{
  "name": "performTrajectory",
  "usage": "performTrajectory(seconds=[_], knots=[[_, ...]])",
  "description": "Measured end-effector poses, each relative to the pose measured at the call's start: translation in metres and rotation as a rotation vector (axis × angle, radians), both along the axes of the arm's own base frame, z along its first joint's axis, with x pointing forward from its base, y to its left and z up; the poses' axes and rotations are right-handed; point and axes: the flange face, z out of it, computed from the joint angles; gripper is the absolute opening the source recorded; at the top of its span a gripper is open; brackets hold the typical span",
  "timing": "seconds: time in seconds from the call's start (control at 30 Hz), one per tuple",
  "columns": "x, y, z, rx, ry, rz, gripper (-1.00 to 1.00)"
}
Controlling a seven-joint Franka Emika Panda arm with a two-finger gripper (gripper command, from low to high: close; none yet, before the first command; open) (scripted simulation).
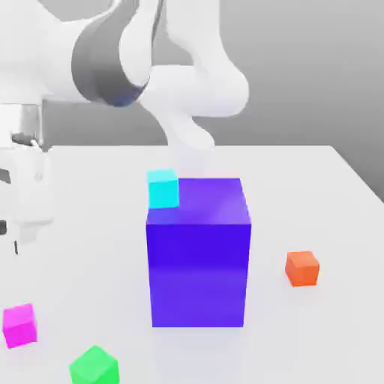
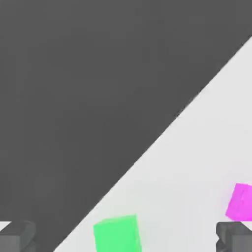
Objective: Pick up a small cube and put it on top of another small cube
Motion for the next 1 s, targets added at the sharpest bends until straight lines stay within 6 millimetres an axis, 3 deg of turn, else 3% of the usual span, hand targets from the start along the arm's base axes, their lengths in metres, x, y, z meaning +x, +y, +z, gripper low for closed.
performTrajectory(seconds=[0.2,0.37,0.4,0.6,0.67,0.8,0.87,1.0], knots=[[-0.045,-0.043,-0.106,0.045,0.151,-0.218,0.0],[-0.053,-0.049,-0.176,0.048,0.174,-0.251,0.0],[-0.054,-0.049,-0.183,0.048,0.175,-0.252,-1.0],[-0.054,-0.049,-0.186,0.048,0.174,-0.253,-1.0],[-0.054,-0.049,-0.172,0.047,0.174,-0.253,-1.0],[-0.05,-0.044,-0.125,0.048,0.174,-0.233,-1.0],[-0.023,-0.012,-0.11,0.045,0.175,-0.109,-1.0],[0.028,0.07,-0.08,0.018,0.179,0.183,-1.0]])
